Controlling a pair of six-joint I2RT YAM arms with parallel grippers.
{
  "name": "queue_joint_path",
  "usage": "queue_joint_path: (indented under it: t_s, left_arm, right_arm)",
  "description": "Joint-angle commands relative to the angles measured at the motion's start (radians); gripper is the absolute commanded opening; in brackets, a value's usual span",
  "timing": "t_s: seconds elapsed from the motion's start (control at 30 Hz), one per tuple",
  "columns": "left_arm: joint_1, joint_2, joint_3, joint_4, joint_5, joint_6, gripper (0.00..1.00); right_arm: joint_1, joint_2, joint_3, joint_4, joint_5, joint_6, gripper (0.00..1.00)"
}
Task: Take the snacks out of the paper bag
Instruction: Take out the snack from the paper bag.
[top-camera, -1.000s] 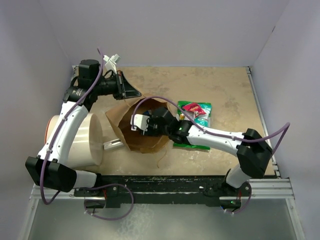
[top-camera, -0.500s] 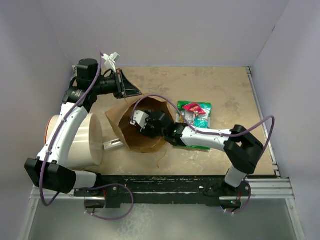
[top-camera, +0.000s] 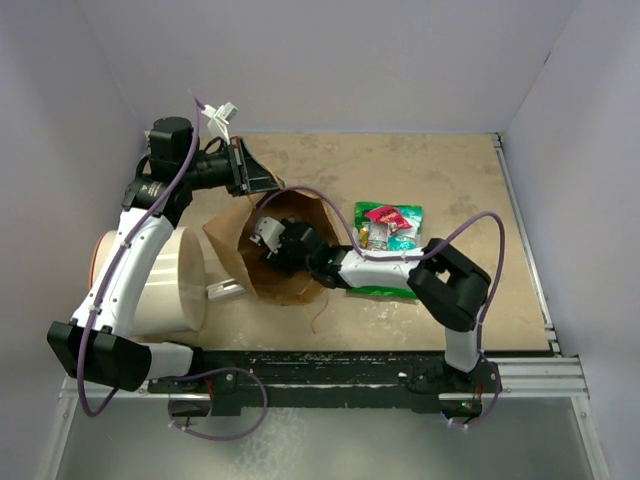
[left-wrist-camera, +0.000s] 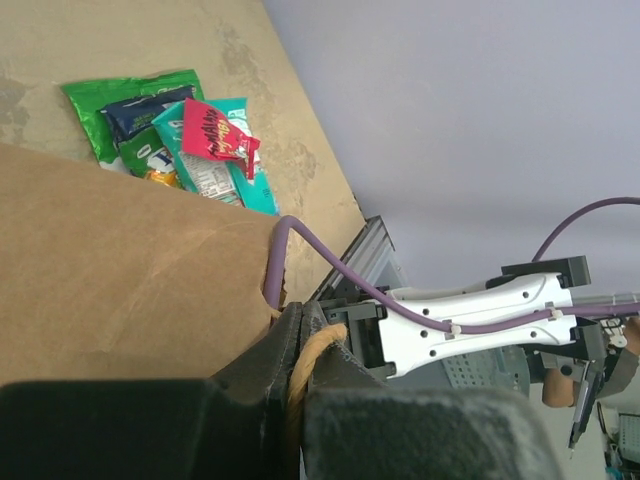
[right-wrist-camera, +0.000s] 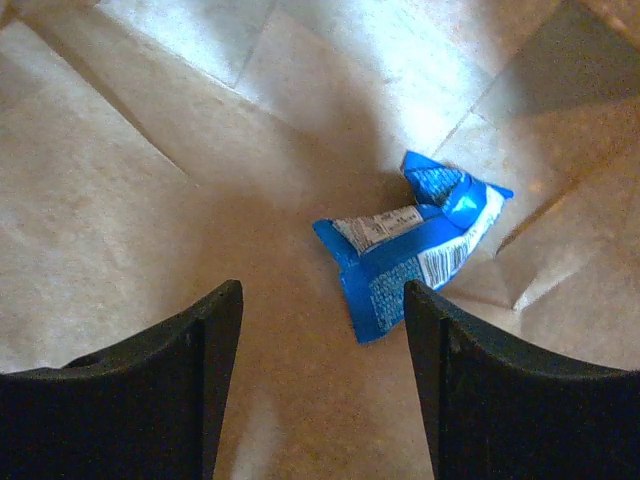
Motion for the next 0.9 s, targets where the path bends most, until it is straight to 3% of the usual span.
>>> queue_joint_path:
  t_s: [0.0, 0.2, 0.4, 0.67, 0.87]
  left_arm:
    - [-0.007, -0.02, 0.003, 0.039, 0.05, -0.006, 0.0]
    - [-0.009, -0.029, -0.003, 0.024, 0.048, 0.003, 0.0]
    - [-0.009, -0.034, -0.014, -0.01, 0.024, 0.02, 0.0]
    - [-0.009, -0.044, -0.034, 0.004, 0.031, 0.018, 0.0]
    - [-0.013, -0.054, -0.044, -0.006, 0.033, 0.024, 0.0]
  right_arm:
    - [-0.026, 0.047, 0.089, 0.03, 0.049, 0.076, 0.68]
    - [-0.048, 0.1, 0.139, -0.03, 0.034, 0.08, 0.66]
    - [-0.056, 0.043, 0.111, -0.046, 0.0, 0.049, 0.66]
    - [-0.061, 0.082, 0.164, -0.094, 0.111, 0.191, 0.68]
    - [-0.075, 0.15, 0.224, -0.127, 0.164, 0.192, 0.64]
